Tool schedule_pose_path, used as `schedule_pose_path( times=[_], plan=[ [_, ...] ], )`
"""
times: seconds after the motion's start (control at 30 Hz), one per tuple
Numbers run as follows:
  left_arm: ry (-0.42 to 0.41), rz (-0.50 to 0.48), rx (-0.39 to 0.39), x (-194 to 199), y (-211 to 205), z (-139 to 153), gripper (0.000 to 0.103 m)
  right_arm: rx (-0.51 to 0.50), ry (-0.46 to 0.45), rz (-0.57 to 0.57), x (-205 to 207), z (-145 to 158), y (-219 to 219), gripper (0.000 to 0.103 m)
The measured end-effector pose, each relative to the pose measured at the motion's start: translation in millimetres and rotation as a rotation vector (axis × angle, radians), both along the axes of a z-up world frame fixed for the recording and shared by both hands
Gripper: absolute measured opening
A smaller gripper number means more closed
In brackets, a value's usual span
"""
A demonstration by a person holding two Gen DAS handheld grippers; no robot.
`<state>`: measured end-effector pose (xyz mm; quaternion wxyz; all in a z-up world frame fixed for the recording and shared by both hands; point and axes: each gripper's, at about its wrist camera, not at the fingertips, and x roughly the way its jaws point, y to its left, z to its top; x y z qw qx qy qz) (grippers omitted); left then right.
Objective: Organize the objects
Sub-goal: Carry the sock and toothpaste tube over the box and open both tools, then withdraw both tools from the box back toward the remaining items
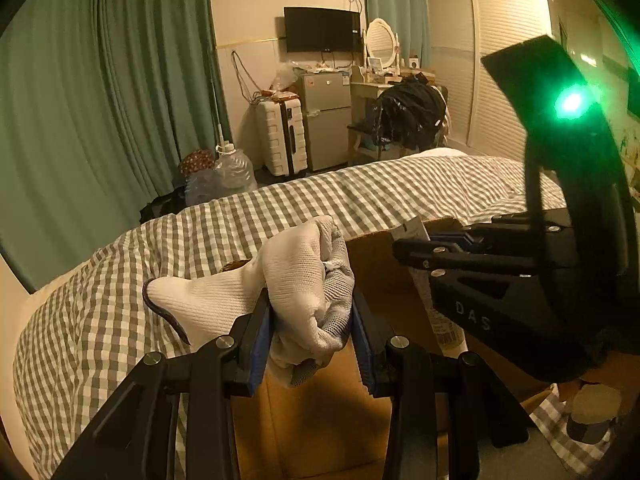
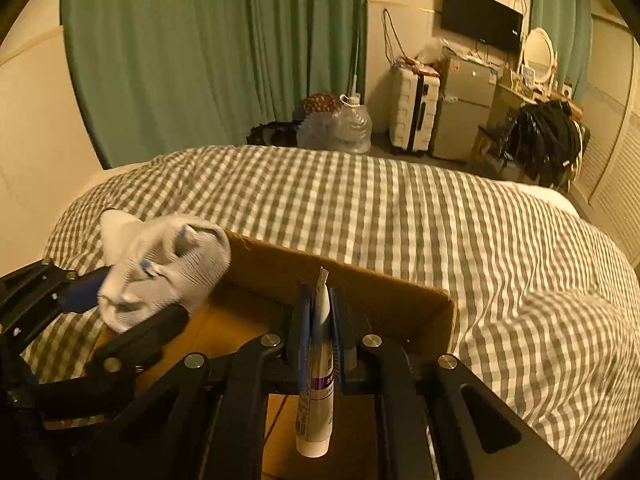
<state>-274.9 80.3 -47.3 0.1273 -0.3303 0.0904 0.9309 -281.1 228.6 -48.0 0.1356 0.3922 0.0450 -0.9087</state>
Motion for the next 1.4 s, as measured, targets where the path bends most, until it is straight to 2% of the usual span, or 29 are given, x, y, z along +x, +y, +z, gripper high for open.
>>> schedule_pose_path(
  times=[0.17, 0.4, 0.5, 0.53, 0.57, 0.6, 0.63, 0.67, 0.77, 0.83, 0.93, 1.1, 1.13, 1.27, 1.4],
  plan=[
    [0.021, -0.035, 0.007, 7.9, 8.8, 6.7, 0.037, -0.008, 0.008, -0.014, 2.0, 0.9, 6.4, 0.009],
    [-0.006, -0.042, -0.007, 1.8, 11.1, -6.8, 0.037, -0.026, 0.016, -0.02, 3.5, 4.4, 9.8, 0.009],
    [-0.022, -0.056, 0.009, 5.8, 10.9, -5.7, 0.051, -0.043, 0.014, -0.029, 8.8, 8.5, 9.2, 0.009],
    [-0.031, -0.058, 0.023, 7.9, 9.7, -5.3, 0.065, -0.048, 0.02, -0.035, 11.7, 11.3, 9.7, 0.01],
    [-0.035, -0.055, 0.034, 10.5, 8.8, -3.2, 0.079, -0.052, 0.027, -0.041, 13.5, 14.8, 11.3, 0.013],
    [-0.028, -0.049, 0.04, 17.0, 6.9, 0.5, 0.083, -0.056, 0.037, -0.051, 17.6, 20.0, 13.2, 0.029],
    [-0.017, -0.043, 0.042, 23.8, 4.9, 5.0, 0.085, -0.06, 0.045, -0.061, 21.2, 25.1, 15.3, 0.049],
    [-0.013, -0.04, 0.039, 29.0, 3.5, 8.8, 0.085, -0.071, 0.06, -0.077, 27.5, 32.9, 18.8, 0.055],
    [-0.005, -0.031, 0.044, 42.0, -0.3, 26.9, 0.087, -0.096, 0.093, -0.093, 47.1, 55.7, 25.6, 0.055],
    [0.004, -0.023, 0.051, 50.5, -3.9, 41.2, 0.091, -0.078, 0.113, -0.099, 61.7, 74.7, 28.2, 0.056],
    [0.027, -0.006, 0.052, 71.8, -11.5, 63.5, 0.091, -0.058, 0.153, -0.113, 86.3, 103.5, 33.6, 0.058],
    [0.075, 0.079, 0.045, 110.6, -29.0, 99.6, 0.094, -0.032, 0.2, -0.114, 136.0, 146.5, 36.5, 0.063],
    [0.084, 0.087, 0.043, 119.3, -32.2, 103.8, 0.097, -0.013, 0.212, -0.11, 150.3, 152.8, 33.9, 0.064],
    [0.107, 0.105, 0.039, 151.9, -41.4, 117.7, 0.098, 0.035, 0.235, -0.086, 195.2, 171.0, 29.1, 0.066],
    [0.116, 0.12, 0.017, 180.7, -49.3, 115.9, 0.098, 0.069, 0.235, -0.068, 237.3, 172.2, 21.5, 0.069]
  ],
)
